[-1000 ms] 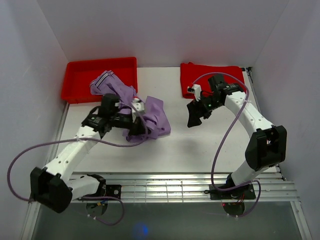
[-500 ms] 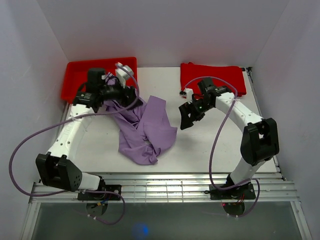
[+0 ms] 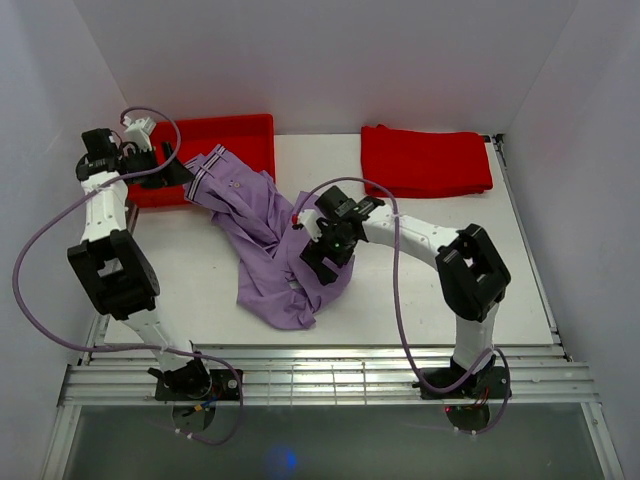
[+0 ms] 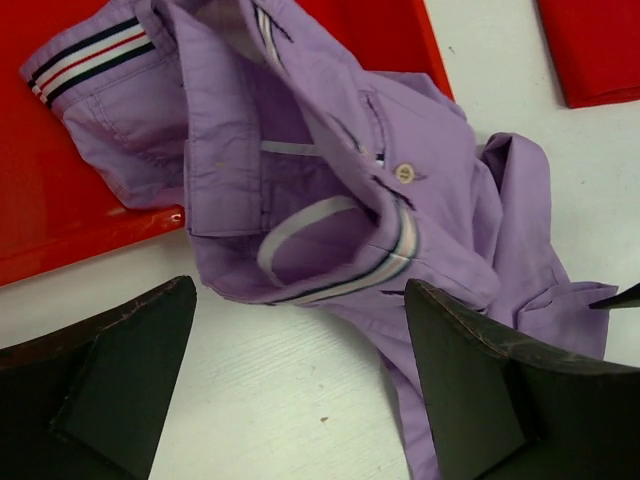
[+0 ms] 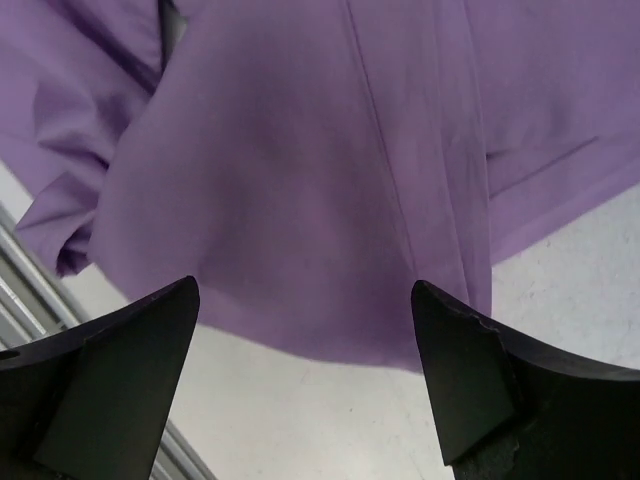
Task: Fold and stack the trousers
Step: Flatten the trousers out
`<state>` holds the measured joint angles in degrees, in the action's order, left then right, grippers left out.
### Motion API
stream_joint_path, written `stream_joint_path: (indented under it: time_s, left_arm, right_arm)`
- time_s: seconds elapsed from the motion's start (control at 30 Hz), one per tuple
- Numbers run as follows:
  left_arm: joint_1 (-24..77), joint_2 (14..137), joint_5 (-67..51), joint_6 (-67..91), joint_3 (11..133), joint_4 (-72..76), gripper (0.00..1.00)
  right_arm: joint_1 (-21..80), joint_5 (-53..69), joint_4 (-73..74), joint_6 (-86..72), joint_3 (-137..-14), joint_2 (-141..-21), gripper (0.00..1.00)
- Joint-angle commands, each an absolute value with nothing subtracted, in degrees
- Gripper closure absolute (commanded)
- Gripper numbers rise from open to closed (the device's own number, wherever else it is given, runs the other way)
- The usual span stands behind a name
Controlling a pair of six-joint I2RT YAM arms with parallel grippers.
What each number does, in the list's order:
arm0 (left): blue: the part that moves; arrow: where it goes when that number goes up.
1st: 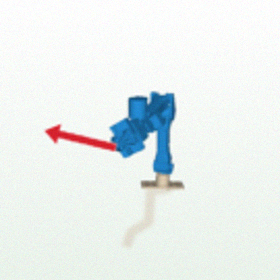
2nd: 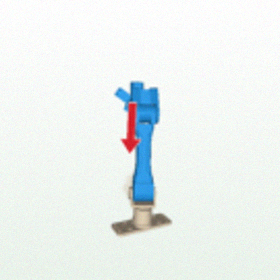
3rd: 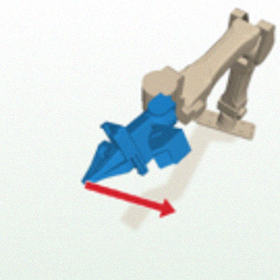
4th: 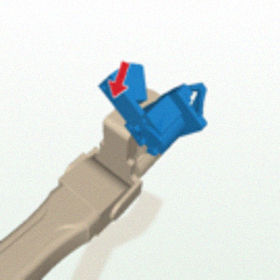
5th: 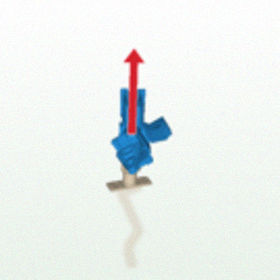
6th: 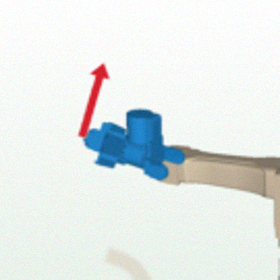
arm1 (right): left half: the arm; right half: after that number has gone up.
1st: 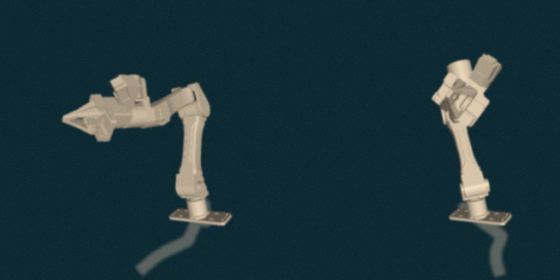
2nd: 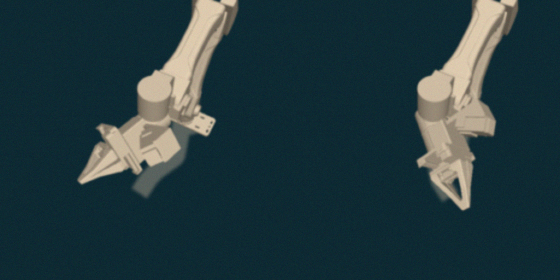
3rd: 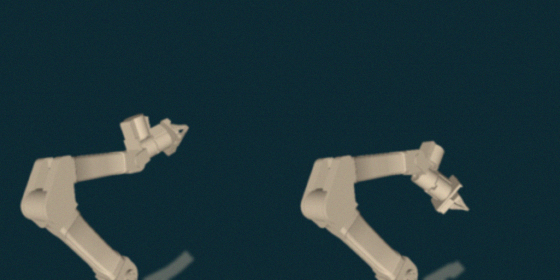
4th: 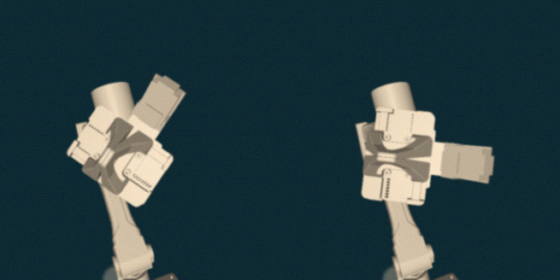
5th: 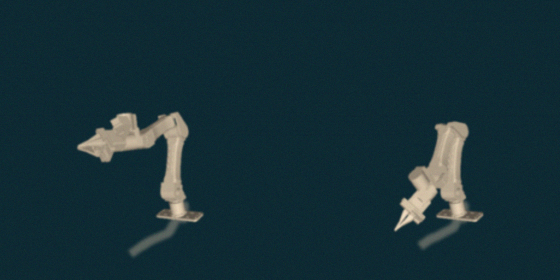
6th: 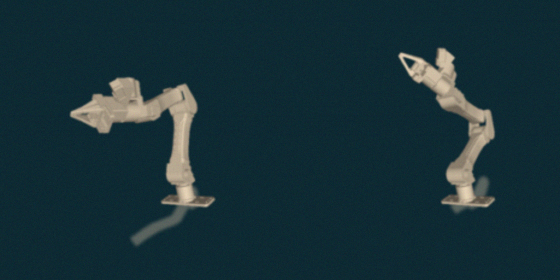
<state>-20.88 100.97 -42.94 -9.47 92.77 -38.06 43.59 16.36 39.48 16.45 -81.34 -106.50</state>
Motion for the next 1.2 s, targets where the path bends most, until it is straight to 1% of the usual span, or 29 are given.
stream_joint_path:
  time_s: [0.0,0.07,0.2,0.3,0.37,0.4,0.47,0.5,0.53,0.57,0.67,0.7,0.73,0.77,0.8,0.83,0.9,0.93,0.97,1.0,1.03,1.13,1.17]
  left_arm:
    - [-21.45,103.62,-50.97,-12.39,98.52,-41.75,0.04]
    - [-21.36,105.63,-51.5,-12.31,99.58,-39.73,0.02]
    - [-21.1,110.12,-50.89,-11.42,102.21,-39.29,0.02]
    - [-21.01,111.97,-54.48,-11.78,102.83,-39.11,0.02]
    - [-21.01,112.23,-59.48,-11.69,102.14,-39.11,0.02]
    - [-20.92,112.32,-61.33,-11.52,101.87,-39.02,0.02]
    - [-20.57,112.41,-63.97,-11.51,100.56,-38.94,0.04]
    - [-20.31,112.33,-64.16,-11.51,100.02,-38.94,0.05]
    - [-20.13,112.24,-64.25,-11.69,99.58,-39.28,0.05]
    - [-20.21,112.15,-65.47,-11.86,99.23,-39.29,0.05]
    - [-20.39,110.83,-67.93,-10.82,97.83,-38.33,0.05]
    - [-20.3,110.48,-67.59,-10.72,96.69,-37.97,0.07]
    - [-19.61,110.13,-66.11,-10.72,96.33,-37.45,0.12]
    - [-19.16,110.21,-64.53,-10.81,96.33,-37.44,0.19]
    - [-18.81,110.48,-61.47,-10.98,97.02,-37.79,0.25]
    - [-18.81,110.83,-60.3,-11.07,97.73,-38.58,0.38]
    - [-18.98,112.14,-58.81,-10.99,100.36,-39.72,0.51]
    - [-19.07,112.41,-58.8,-10.73,103.42,-40.25,0.68]
    - [-19.16,112.41,-58.89,-10.11,105.01,-39.99,0.81]
    - [-19.16,112.33,-58.8,-7.76,106.6,-39.29,0.93]
    - [-19.16,112.24,-57.58,-6.34,110.7,-37.89,1.0]
    - [-19.16,113.46,-56.69,-0.98,119.23,-35.69,1.0]
    - [-19.16,114.16,-56.69,-0.01,126.66,-35.42,1.0]
  right_arm:
    - [46.75,7.48,36.21,15.64,-85.51,-110.46,0.08]
    - [47.28,5.1,35.86,14.95,-87.26,-113.36,0.08]
    - [48.16,4.84,35.95,14.5,-90.78,-117.85,0.1]
    - [48.86,3.26,36.04,15.29,-92.63,-121.02,0.09]
    - [48.87,2.9,36.39,15.55,-93.34,-123.12,0.06]
    - [48.87,2.64,36.47,15.82,-93.86,-123.66,0.06]
    - [48.87,1.41,36.39,16.26,-93.78,-124.36,0.18]
    - [48.78,1.23,36.3,16.43,-93.43,-124.28,0.28]
    - [48.69,1.14,36.21,16.61,-92.82,-124.1,0.33]
    - [48.69,0.97,36.12,16.79,-92.55,-123.75,0.35]
    - [48.43,0.97,36.04,17.05,-91.5,-122.61,0.51]
    - [48.25,0.97,36.04,17.14,-91.32,-122.26,0.7]
    - [48.08,0.53,36.04,17.23,-90.97,-121.99,0.84]
    - [47.9,0.27,36.21,17.05,-90.97,-121.47,0.92]
    - [47.2,0.18,36.3,17.05,-90.79,-121.03,0.92]
    - [46.76,0.26,36.3,17.14,-90.7,-120.5,0.92]
    - [44.84,0.18,36.3,16.88,-90.09,-118.48,0.92]
    - [43.87,0.26,36.3,16.88,-89.74,-117.43,0.92]
    - [42.03,0.26,36.39,16.79,-89.04,-115.33,0.92]
    - [41.05,0.18,36.56,16.87,-88.6,-114.36,0.92]
    - [39.91,0.26,37.08,17.05,-88.25,-112.26,0.92]
    - [35.43,-1.56,38.05,18.98,-85.7,-109.0,0.92]
    - [34.2,-1.67,38.14,19.59,-84.65,-106.64,0.92]
